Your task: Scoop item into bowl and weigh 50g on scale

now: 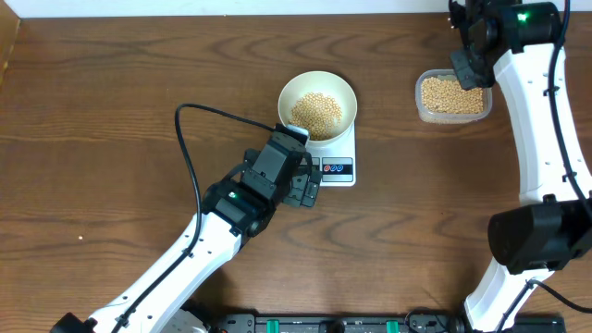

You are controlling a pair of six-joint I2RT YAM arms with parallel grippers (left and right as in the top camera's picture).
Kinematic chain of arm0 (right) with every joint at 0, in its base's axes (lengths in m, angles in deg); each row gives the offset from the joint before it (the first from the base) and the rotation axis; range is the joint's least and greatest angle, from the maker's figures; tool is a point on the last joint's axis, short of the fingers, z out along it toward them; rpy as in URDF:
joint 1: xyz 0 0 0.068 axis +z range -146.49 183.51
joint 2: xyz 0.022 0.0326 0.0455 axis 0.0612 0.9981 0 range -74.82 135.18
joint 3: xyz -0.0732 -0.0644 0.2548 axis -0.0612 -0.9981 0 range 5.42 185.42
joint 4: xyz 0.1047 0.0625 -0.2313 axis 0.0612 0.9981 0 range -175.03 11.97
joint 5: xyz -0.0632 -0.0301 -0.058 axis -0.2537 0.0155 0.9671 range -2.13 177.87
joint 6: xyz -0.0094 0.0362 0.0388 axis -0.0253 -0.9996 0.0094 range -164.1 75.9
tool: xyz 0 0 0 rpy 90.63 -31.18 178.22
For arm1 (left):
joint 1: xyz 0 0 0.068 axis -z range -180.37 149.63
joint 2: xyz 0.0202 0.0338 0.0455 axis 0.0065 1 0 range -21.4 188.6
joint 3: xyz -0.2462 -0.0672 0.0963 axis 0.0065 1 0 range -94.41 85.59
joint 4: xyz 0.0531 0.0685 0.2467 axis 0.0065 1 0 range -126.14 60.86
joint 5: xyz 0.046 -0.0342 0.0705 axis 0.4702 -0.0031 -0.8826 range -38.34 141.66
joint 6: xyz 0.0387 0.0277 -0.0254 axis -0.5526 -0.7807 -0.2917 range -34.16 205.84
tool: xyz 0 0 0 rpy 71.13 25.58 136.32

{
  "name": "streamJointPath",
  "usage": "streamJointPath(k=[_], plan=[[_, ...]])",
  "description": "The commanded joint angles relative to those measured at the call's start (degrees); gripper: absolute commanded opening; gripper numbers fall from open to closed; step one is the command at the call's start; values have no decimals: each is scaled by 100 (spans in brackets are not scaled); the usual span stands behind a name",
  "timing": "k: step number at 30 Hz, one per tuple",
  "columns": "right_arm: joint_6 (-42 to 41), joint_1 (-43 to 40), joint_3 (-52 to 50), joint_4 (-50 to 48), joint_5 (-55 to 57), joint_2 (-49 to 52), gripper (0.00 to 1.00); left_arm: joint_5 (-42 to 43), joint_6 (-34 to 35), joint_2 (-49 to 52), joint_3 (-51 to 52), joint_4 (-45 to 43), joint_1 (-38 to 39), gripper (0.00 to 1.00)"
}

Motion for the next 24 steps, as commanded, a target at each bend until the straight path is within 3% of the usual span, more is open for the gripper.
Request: streamJointPath(k=[1, 9, 18, 24], plan=[[203, 4, 48, -308, -1198, 26, 1, -90, -31, -37, 13, 4, -9, 99], [754, 59, 50, -1351, -5705, 9, 1, -90, -31, -37, 13, 4, -9, 99], [879, 612, -90, -935, -6052, 330, 1, -90, -31, -37, 13, 4, -9, 99], [929, 1043, -118, -741, -5584, 597, 1, -90, -31, -37, 13, 4, -9, 99]])
